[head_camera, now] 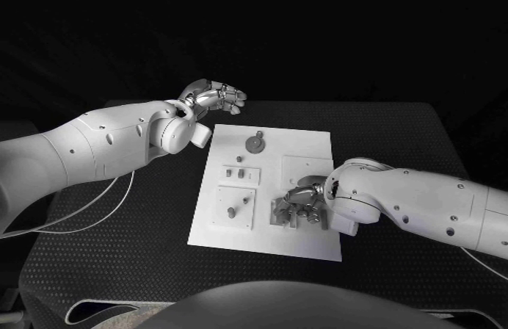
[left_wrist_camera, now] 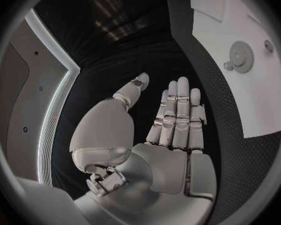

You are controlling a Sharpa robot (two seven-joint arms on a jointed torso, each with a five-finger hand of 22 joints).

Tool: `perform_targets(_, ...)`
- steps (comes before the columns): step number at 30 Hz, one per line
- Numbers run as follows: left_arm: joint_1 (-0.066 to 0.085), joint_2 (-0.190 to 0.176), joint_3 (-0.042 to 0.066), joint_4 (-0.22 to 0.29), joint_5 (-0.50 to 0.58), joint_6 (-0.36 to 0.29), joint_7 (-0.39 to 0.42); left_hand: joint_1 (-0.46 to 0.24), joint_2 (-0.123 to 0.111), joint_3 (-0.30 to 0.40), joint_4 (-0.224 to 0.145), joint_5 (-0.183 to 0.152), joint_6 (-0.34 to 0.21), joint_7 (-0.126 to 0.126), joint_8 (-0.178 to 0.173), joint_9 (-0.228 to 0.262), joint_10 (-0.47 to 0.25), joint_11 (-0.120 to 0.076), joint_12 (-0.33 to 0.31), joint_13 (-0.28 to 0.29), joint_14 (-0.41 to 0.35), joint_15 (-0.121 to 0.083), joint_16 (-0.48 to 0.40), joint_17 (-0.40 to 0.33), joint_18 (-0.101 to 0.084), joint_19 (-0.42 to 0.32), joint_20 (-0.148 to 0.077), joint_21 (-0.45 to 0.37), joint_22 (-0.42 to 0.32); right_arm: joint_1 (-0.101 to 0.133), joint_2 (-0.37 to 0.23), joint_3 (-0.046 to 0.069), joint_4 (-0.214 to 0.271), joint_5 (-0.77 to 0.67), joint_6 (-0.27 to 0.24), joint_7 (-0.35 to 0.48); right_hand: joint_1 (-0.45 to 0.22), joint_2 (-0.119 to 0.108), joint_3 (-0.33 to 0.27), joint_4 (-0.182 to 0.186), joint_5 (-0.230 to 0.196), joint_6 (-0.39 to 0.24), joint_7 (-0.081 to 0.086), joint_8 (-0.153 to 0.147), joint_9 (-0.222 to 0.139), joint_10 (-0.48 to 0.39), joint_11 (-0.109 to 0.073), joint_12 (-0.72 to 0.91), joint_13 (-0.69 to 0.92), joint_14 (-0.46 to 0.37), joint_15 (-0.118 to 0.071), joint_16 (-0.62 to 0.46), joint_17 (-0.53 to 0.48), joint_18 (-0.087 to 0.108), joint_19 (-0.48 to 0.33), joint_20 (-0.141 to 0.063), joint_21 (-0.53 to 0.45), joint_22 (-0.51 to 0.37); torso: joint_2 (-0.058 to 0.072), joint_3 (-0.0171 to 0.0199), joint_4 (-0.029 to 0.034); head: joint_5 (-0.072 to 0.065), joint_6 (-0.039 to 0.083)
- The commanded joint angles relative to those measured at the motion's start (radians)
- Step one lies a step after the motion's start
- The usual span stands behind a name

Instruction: Assemble the parts on the task board

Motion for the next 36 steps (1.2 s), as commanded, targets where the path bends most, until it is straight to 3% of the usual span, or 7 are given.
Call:
perform_targets(1, 0.001, 0.001, 0.001, 0.002, 0.005, 0.011, 0.006, -0.008, -0.003, 0.0, 0.008, 0.006, -0.006, -0.001, 0.004, -0.001, 0.004, 0.001, -0.002, -0.001, 0.004, 0.001, -0.005, 0.001, 0.007, -0.003, 0.007, -0.004, 0.006, -0.013, 0.006, -0.008, 0.005, 0.003, 0.049, -0.009, -0.003, -0.017, -0.008, 0.0, -0.005, -0.006, 0.004, -0.004, -0.001, -0.01, 0.0, -0.006, 0.002, -0.007, -0.002, -0.007, 0.002, 0.037, -0.003, -0.007, 0.005, -0.002, 0.001, -0.0002, -0.0001, 0.001, 0.0)
perform_targets(5, 0.001, 0.001, 0.001, 0.002, 0.005, 0.01, 0.006, -0.008, -0.002, 0.001, 0.009, 0.006, -0.005, -0.001, 0.005, -0.001, 0.004, 0.001, -0.002, -0.001, 0.004, 0.001, -0.006, 0.002, 0.007, -0.003, 0.007, -0.005, 0.006, -0.013, 0.006, -0.008, 0.005, -0.001, 0.055, -0.009, -0.021, -0.026, -0.028, 0.008, -0.006, -0.011, 0.006, -0.007, -0.001, -0.013, 0.002, -0.008, 0.004, -0.009, -0.001, -0.008, 0.003, 0.037, -0.004, -0.006, 0.005, -0.003, 0.0, 0.0, -0.0002, 0.002, 0.0)
perform_targets(7, 0.001, 0.001, 0.001, 0.002, 0.005, 0.01, 0.006, -0.008, -0.002, 0.001, 0.008, 0.006, -0.005, -0.001, 0.005, -0.001, 0.004, 0.001, -0.002, -0.001, 0.004, 0.001, -0.006, 0.003, 0.007, -0.003, 0.007, -0.005, 0.006, -0.013, 0.006, -0.008, 0.005, -0.001, 0.056, -0.009, -0.034, -0.02, -0.063, -0.003, -0.006, -0.019, 0.007, -0.009, 0.0, -0.018, 0.003, -0.009, 0.006, -0.012, 0.001, -0.008, 0.006, 0.037, -0.009, -0.006, 0.006, -0.003, 0.0, 0.0001, 0.0001, 0.002, 0.0)
perform_targets(13, 0.001, 0.002, 0.001, 0.002, 0.005, 0.01, 0.005, -0.008, -0.002, 0.001, 0.008, 0.006, -0.005, -0.001, 0.006, -0.001, 0.004, 0.001, -0.002, -0.001, 0.004, 0.001, -0.006, 0.003, 0.007, -0.003, 0.007, -0.005, 0.007, -0.013, 0.005, -0.008, 0.006, -0.003, 0.06, -0.009, -0.038, -0.026, -0.075, -0.01, -0.006, -0.024, 0.009, -0.011, 0.0, -0.02, 0.005, -0.01, 0.008, -0.014, 0.001, -0.009, 0.007, 0.037, -0.012, -0.007, 0.006, -0.004, 0.001, 0.0006, -0.0002, 0.002, 0.0)
perform_targets(27, 0.001, 0.002, 0.001, 0.001, 0.005, 0.01, 0.005, -0.006, -0.002, 0.001, 0.008, 0.007, -0.005, -0.001, 0.006, -0.002, 0.004, 0.001, -0.002, -0.001, 0.004, 0.001, -0.008, 0.005, 0.007, -0.004, 0.007, -0.005, 0.007, -0.012, -0.014, -0.008, 0.015, -0.044, 0.023, 0.029, -0.031, -0.018, -0.088, -0.018, -0.006, -0.025, 0.008, -0.009, 0.003, -0.022, 0.004, -0.01, 0.012, -0.016, 0.001, -0.01, 0.01, 0.037, -0.015, -0.011, 0.005, -0.006, 0.0, 0.001, 0.0005, 0.001, 0.0)
perform_targets(36, 0.001, 0.001, 0.001, -0.001, 0.005, 0.009, 0.005, -0.007, -0.002, 0.001, 0.009, 0.007, -0.005, -0.001, 0.006, -0.002, 0.004, 0.001, -0.002, -0.001, 0.004, 0.001, -0.008, 0.006, 0.007, -0.004, 0.007, -0.006, 0.008, 0.008, -0.052, -0.008, 0.046, -0.064, -0.016, 0.092, 0.012, -0.054, -0.076, -0.014, -0.006, -0.018, 0.005, -0.004, 0.009, -0.012, 0.001, -0.009, 0.016, -0.01, -0.002, -0.01, 0.013, 0.037, -0.007, -0.016, 0.009, -0.013, -0.001, 0.0009, -0.0015, -0.001, 0.0)
